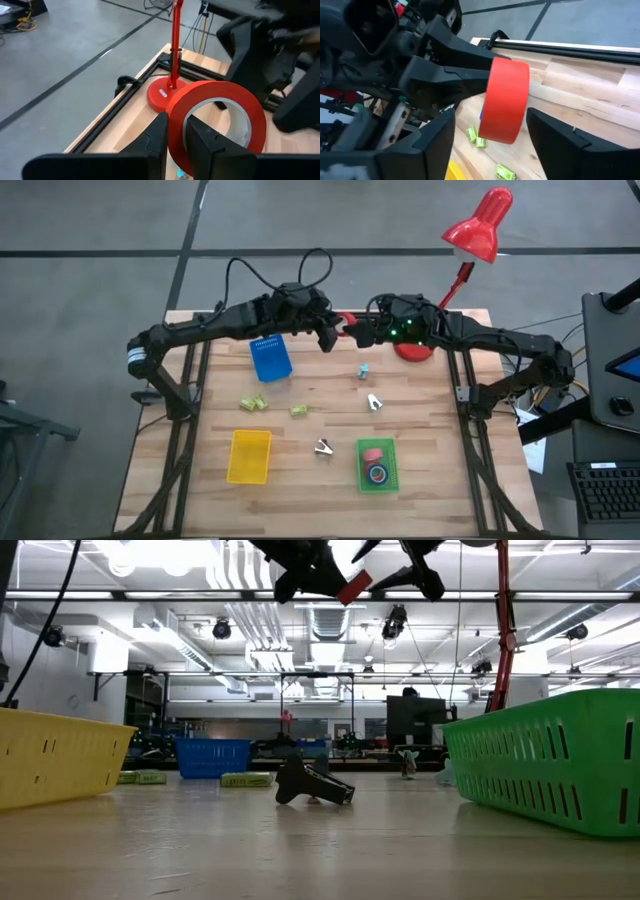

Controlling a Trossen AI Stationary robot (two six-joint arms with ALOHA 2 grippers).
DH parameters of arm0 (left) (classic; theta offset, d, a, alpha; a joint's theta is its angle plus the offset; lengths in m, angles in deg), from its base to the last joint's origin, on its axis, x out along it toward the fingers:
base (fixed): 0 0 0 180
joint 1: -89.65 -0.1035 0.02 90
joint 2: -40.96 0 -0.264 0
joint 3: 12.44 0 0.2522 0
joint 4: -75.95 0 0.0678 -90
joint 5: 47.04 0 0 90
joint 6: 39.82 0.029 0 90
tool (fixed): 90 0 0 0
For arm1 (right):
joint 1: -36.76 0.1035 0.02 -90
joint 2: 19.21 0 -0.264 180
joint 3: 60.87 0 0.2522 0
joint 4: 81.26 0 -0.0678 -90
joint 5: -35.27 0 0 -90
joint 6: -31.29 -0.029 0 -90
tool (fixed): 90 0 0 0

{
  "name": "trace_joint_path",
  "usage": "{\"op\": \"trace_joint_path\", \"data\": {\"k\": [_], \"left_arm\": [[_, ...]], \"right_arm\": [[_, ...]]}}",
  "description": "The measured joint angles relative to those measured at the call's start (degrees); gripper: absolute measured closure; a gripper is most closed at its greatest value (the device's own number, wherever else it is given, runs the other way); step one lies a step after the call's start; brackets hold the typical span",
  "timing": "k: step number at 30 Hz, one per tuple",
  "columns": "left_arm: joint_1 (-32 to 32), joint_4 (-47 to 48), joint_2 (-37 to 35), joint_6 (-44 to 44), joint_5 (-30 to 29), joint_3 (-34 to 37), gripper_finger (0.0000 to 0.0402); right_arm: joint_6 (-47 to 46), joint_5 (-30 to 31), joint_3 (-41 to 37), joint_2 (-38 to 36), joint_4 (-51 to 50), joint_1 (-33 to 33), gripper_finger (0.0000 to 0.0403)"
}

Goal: Pick and place Stapler, Stapler remover, tape
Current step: Put the orange electrical tape into the green bin

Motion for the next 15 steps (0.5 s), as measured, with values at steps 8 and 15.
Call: {"op": "trace_joint_path", "data": {"k": [8, 15], "left_arm": [[0.13, -0.58, 0.02, 1.38, -0.63, -0.02, 0.0348], [0.16, -0.57, 0.00, 1.64, -0.77, -0.11, 0.0335]], "right_arm": [[1.16, -0.18, 0.02, 0.38, -0.31, -0.12, 0.0249], [2.58, -0.20, 0.02, 0.52, -0.66, -0.22, 0.0306]]}}
